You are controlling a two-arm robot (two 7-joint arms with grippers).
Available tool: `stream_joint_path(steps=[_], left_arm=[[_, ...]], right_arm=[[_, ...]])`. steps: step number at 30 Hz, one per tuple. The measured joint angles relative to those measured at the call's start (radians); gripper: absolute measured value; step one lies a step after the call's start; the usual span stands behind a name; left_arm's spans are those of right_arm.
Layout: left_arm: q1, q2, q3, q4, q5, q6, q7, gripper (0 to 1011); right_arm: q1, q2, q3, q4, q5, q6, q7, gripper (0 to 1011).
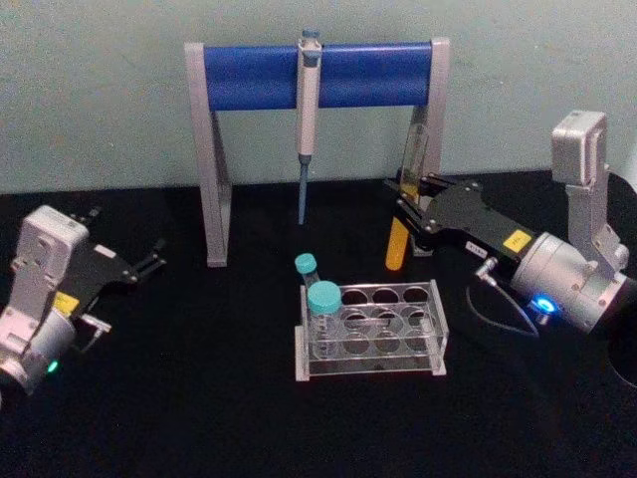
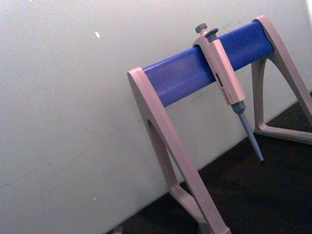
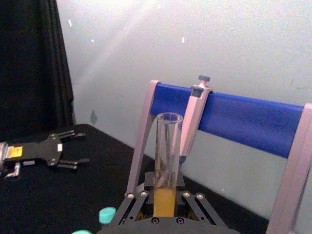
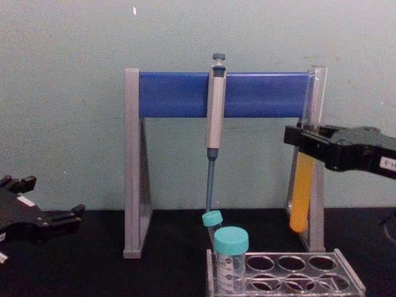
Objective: Pick up the test tube from the test tube rack, shake it, then place it back into the test tube rack.
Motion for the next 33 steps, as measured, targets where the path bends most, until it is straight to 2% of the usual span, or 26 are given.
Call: stream_joint_path(steps=[5, 14, 33], left_arm=[[0.0, 0.0, 0.0, 0.0, 0.0, 0.0, 0.0, 1001], [0.0, 0.0, 0.0, 0.0, 0.0, 0.0, 0.0, 1001], [0.0, 0.0, 0.0, 0.0, 0.0, 0.0, 0.0, 1001]], right_arm=[[-0.045, 0.019, 0.006, -0.049, -0.005, 0.007, -0.018, 238], [-0.092, 0.031, 0.021, -0.081, -0.017, 0.016, -0.045, 238], [-0.107, 0.023, 0.04, -0.063, -0.041, 0.018, -0.06, 238]])
